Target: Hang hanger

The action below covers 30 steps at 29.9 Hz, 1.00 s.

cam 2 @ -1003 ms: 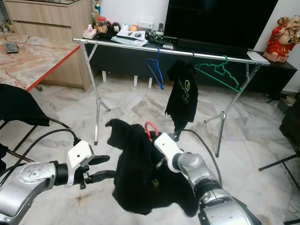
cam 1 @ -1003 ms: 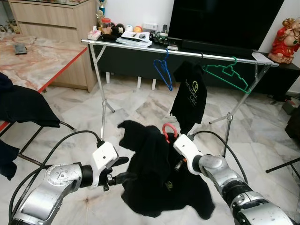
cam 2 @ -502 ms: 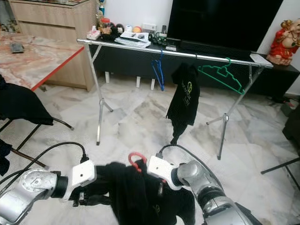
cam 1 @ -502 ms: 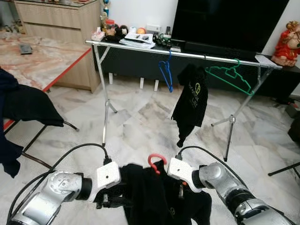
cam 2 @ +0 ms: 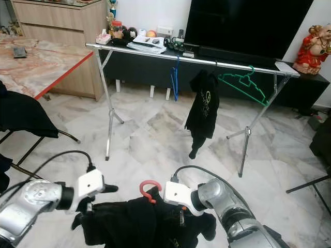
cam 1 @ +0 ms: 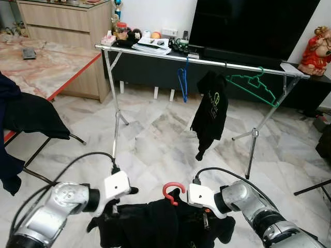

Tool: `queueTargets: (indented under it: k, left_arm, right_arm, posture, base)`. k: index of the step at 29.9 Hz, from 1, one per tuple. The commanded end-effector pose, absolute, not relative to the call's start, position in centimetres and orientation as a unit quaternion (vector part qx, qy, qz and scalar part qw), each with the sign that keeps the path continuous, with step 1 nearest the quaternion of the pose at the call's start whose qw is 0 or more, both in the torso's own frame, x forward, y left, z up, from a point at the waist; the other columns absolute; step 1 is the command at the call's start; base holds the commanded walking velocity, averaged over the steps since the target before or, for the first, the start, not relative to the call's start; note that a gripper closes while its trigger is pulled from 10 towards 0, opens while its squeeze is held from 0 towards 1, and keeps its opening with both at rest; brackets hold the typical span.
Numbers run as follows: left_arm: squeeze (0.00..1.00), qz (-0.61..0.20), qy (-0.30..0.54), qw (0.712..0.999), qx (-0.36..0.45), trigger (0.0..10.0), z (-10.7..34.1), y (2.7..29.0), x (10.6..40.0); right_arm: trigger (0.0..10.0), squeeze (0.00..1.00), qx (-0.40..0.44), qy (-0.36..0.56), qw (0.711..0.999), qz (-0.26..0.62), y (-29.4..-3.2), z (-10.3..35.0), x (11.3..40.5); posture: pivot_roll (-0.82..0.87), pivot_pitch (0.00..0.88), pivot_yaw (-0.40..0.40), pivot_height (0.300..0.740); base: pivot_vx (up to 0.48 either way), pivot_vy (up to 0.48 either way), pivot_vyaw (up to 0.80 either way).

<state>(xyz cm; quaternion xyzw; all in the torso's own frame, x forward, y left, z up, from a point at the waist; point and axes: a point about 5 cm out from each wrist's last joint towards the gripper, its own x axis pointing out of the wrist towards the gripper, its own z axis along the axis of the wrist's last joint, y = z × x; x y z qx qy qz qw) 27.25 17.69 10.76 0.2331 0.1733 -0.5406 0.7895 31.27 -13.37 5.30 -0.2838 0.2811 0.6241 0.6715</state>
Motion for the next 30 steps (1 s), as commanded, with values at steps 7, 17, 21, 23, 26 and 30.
queueTargets:
  k: [7,17,21,23,26,30]
  left_arm:
    - [0.00,-0.580,0.173,0.769,0.207,10.0,9.8,15.3,26.9]
    - [0.00,-0.572,0.163,0.783,0.183,10.0,9.2,14.0,27.3]
    - [0.00,-0.571,0.166,0.785,0.172,5.7,8.8,13.7,27.3]
    - [0.00,-0.572,0.166,0.785,0.170,3.3,8.6,13.5,27.3]
    - [0.00,-0.572,0.168,0.786,0.167,0.9,8.4,13.5,27.2]
    - [0.00,-0.569,0.169,0.788,0.162,0.0,8.2,13.4,27.3]
  right_arm:
    - [0.0,0.00,-0.278,0.241,0.674,0.641,-11.7,6.4,31.8]
    - [0.0,0.00,-0.277,0.224,0.664,0.658,-10.7,6.7,31.8]
    - [0.0,0.00,-0.274,0.215,0.669,0.656,-10.5,7.1,32.0]
    - [0.0,0.00,-0.274,0.214,0.671,0.655,-10.5,7.2,32.1]
    - [0.0,0.00,-0.273,0.212,0.673,0.654,-10.4,7.4,32.3]
    - [0.0,0.00,-0.272,0.208,0.679,0.649,-10.4,7.7,32.5]
  posture:
    - [0.07,0.000,-0.124,0.740]
    - [0.06,0.000,-0.127,0.740]
    - [0.05,0.000,-0.127,0.740]
    - [0.05,0.000,-0.126,0.740]
    - [0.05,0.000,-0.126,0.740]
    - [0.05,0.000,-0.126,0.740]
  base:
    - [0.000,0.000,0.00]
    - [0.000,0.000,0.00]
    - [0.000,0.000,0.00]
    - [0.000,0.000,0.00]
    - [0.000,0.000,0.00]
    - [0.000,0.000,0.00]
